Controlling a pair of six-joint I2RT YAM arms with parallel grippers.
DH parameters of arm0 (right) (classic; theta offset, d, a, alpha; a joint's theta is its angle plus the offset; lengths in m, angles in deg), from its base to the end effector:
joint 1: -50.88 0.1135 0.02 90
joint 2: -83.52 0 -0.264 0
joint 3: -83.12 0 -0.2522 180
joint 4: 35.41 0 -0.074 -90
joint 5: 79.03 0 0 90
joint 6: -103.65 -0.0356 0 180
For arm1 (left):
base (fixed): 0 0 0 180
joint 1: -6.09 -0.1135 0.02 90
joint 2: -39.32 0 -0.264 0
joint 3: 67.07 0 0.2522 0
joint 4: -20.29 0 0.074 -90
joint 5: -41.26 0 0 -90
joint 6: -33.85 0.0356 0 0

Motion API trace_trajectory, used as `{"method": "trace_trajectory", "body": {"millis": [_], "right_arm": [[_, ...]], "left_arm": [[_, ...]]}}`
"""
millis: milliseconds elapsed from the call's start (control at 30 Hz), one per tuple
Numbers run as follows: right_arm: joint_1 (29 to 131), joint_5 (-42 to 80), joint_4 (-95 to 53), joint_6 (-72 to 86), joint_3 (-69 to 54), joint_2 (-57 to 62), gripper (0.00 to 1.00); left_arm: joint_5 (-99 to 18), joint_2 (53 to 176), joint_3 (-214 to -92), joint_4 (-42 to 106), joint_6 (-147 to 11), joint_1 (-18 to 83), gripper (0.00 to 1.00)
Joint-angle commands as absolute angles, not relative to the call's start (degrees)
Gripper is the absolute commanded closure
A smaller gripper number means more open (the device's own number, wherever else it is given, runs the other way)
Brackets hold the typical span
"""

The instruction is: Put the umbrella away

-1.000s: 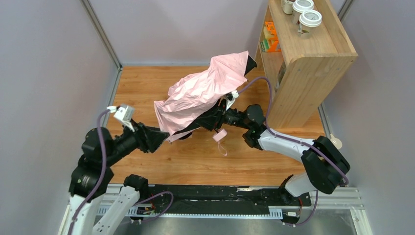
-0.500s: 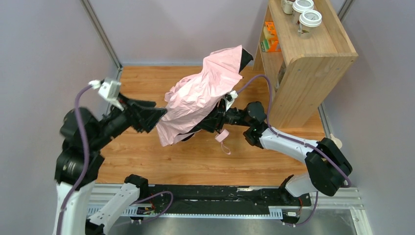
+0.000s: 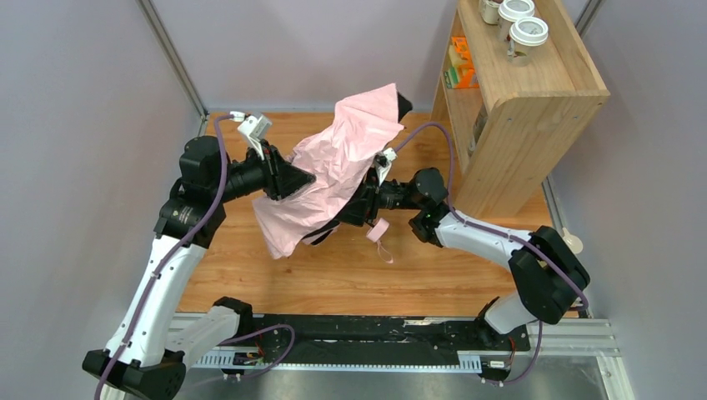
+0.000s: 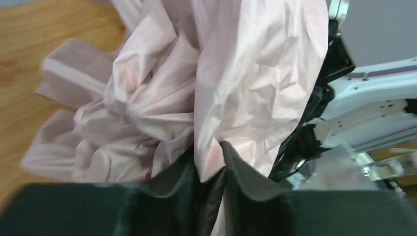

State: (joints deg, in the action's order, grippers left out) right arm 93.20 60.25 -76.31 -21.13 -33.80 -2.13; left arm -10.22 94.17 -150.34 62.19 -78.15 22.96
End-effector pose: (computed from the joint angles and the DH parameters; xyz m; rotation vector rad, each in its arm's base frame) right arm 0.2222 0.2389 0.3105 -0.9313 1.2728 1.6264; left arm 0.1743 -0.0760 0.4256 0.4197 1.8411 -1.0775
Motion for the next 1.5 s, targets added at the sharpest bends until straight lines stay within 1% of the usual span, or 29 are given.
{"method": "trace_trajectory", "body": {"millis": [0,33,100,133,167,233,267,367,467,533,567,600,633,667,700,800,833,867,933,967,1000,1033,1100,1200,1267,1367,1400,1433,1467], "right_arm": [[95.97,66.35,-86.26,-23.35,-29.67,-0.68,1.0],[96.05,65.47,-85.56,-23.44,-30.29,-0.33,1.0],[96.32,64.77,-81.79,-23.35,-30.65,0.98,1.0],[96.49,62.85,-79.07,-23.0,-30.82,1.77,0.98],[96.67,61.79,-75.39,-22.39,-31.34,3.0,0.91],[96.85,59.16,-66.78,-20.55,-32.14,5.72,0.59],[96.84,57.05,-60.91,-18.8,-32.31,7.56,0.52],[96.93,51.6,-45.26,-13.26,-31.88,13.27,0.38],[97.02,52.11,-41.26,-11.83,-33.02,16.36,0.37],[97.02,53.33,-40.2,-12.19,-32.93,16.46,0.38],[97.11,54.03,-39.85,-12.19,-32.58,15.94,0.42],[97.2,54.04,-39.58,-12.28,-32.23,15.41,0.49],[97.37,54.04,-39.84,-12.71,-31.97,14.53,0.71],[97.37,55.08,-41.5,-13.32,-31.62,13.04,0.89],[97.55,55.36,-43.26,-13.5,-31.61,12.51,1.0],[100.0,47.4,-51.25,-6.95,-35.9,14.08,1.0],[100.53,44.4,-54.66,-4.57,-37.57,14.52,1.0],[100.54,42.2,-59.83,-2.11,-39.59,14.52,1.0],[101.24,34.75,-70.11,2.64,-43.46,13.91,1.0],[101.41,30.88,-73.04,4.49,-43.91,12.78,1.0],[101.41,28.75,-74.89,6.08,-43.66,11.37,1.0],[101.5,26.81,-76.04,7.66,-43.13,9.97,1.0],[101.59,24.6,-79.03,9.07,-41.9,7.59,1.0],[101.5,24.33,-82.64,9.7,-40.06,4.78,1.0],[101.59,27.39,-83.35,8.56,-38.56,4.24,1.0],[102.99,33.19,-83.61,5.84,-37.85,5.03,1.0],[103.0,35.04,-84.4,3.22,-37.77,5.29,1.0],[103.17,37.14,-85.8,0.76,-37.85,5.56,1.0],[103.26,38.64,-87.73,-2.49,-38.03,5.56,1.0]], "left_arm": [[-4.79,92.06,-148.95,56.11,-76.63,24.02,0.97],[-5.4,91.62,-149.03,56.98,-76.2,24.02,1.0],[-6.02,90.48,-148.77,57.08,-75.58,24.02,1.0],[-6.72,90.04,-148.59,56.99,-75.32,24.02,1.0],[-6.99,89.16,-148.5,56.56,-74.88,24.02,1.0],[-8.3,87.93,-148.85,56.64,-73.48,24.02,1.0],[-8.66,87.75,-149.29,57.08,-72.77,24.02,1.0],[-9.19,88.27,-152.8,61.02,-69.0,24.02,1.0],[-7.26,88.8,-154.04,61.57,-67.32,24.02,1.0],[-5.76,88.98,-154.48,61.13,-66.88,24.02,1.0],[-5.15,89.06,-154.74,61.04,-66.88,24.02,1.0],[-4.71,89.59,-154.74,61.04,-67.05,24.02,1.0],[-2.88,89.77,-154.48,60.77,-67.4,24.02,1.0],[-2.42,90.2,-153.87,60.42,-68.19,24.02,1.0],[-2.33,89.95,-153.17,60.16,-68.63,24.02,1.0],[-2.77,89.24,-150.79,60.59,-69.95,24.02,1.0],[-3.47,89.24,-150.7,62.51,-70.39,24.02,0.97],[-3.47,89.33,-150.35,63.4,-71.26,24.02,0.81],[-4.7,88.63,-150.18,66.82,-72.4,24.02,0.59],[-7.92,87.32,-150.17,69.36,-72.93,24.02,0.52],[-9.87,86.61,-150.52,71.56,-73.64,24.02,0.39],[-12.85,84.95,-150.7,74.71,-73.73,24.02,0.34],[-16.47,81.97,-151.31,78.5,-73.12,24.02,0.31],[-26.64,79.4,-153.94,83.96,-73.64,24.02,0.3],[-27.9,79.75,-154.4,85.38,-73.82,24.02,0.3],[-28.34,81.59,-151.59,81.36,-74.35,24.02,0.31],[-30.52,83.6,-151.15,80.82,-74.43,24.02,0.33],[-30.98,84.57,-150.62,79.25,-74.52,24.02,0.39],[-29.77,86.93,-150.18,76.53,-74.26,24.02,0.41]]}}
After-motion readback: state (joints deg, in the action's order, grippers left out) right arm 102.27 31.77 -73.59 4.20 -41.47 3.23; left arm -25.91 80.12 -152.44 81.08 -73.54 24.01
